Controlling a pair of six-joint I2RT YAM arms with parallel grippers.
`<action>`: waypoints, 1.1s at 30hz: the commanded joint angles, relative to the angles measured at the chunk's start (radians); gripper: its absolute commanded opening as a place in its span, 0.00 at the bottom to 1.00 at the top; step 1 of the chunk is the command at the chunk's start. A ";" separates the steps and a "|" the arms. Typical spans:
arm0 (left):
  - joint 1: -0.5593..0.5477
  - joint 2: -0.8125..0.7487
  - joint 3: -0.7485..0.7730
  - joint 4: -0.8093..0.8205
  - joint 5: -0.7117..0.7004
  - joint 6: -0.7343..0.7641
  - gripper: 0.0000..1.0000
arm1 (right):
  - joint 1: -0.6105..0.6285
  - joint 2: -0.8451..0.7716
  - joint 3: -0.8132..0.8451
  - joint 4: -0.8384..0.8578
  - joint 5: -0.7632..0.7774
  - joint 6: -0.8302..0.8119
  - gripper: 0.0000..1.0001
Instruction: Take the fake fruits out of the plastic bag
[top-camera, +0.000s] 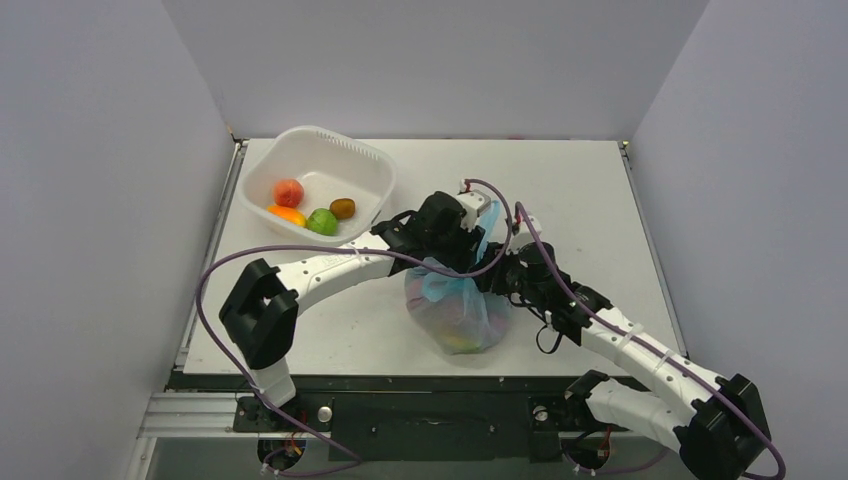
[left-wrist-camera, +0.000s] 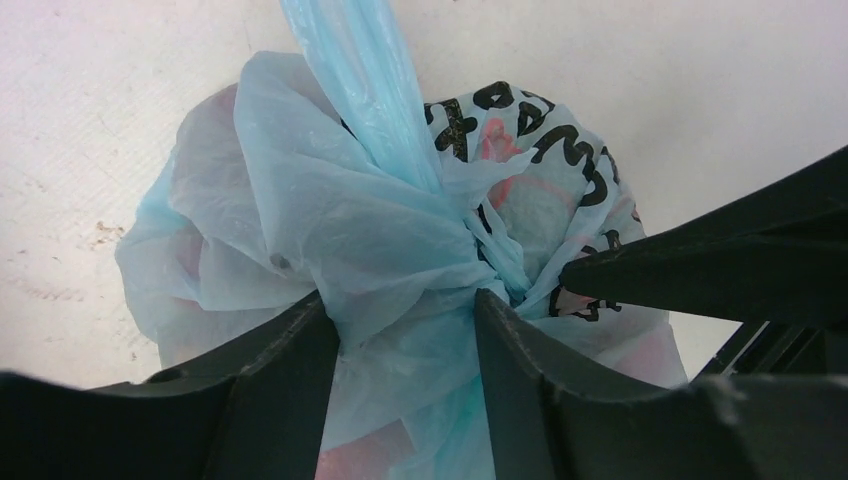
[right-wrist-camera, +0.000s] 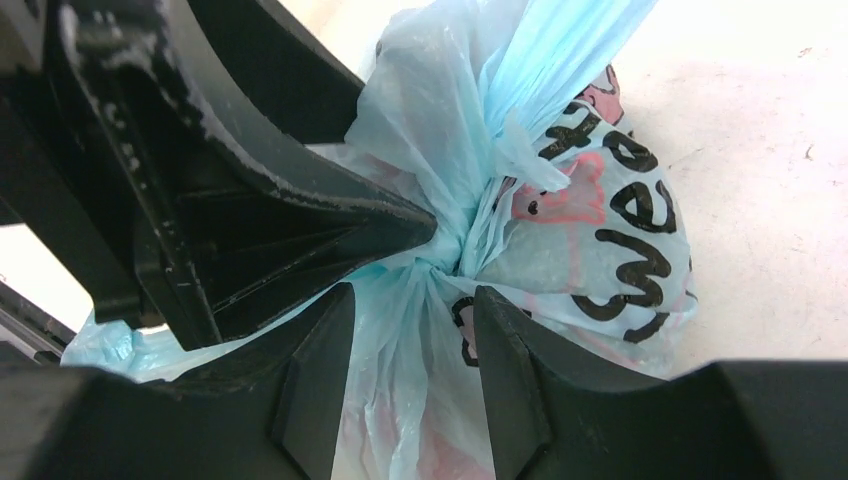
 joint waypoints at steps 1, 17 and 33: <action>-0.016 0.016 0.052 -0.026 0.046 0.001 0.40 | 0.004 0.008 -0.008 0.050 -0.027 0.011 0.43; -0.015 -0.034 0.063 -0.100 -0.121 -0.039 0.00 | 0.055 0.056 -0.004 0.068 0.018 0.030 0.47; -0.012 -0.171 -0.095 0.061 -0.280 -0.050 0.00 | 0.127 0.149 0.044 0.047 0.214 0.062 0.21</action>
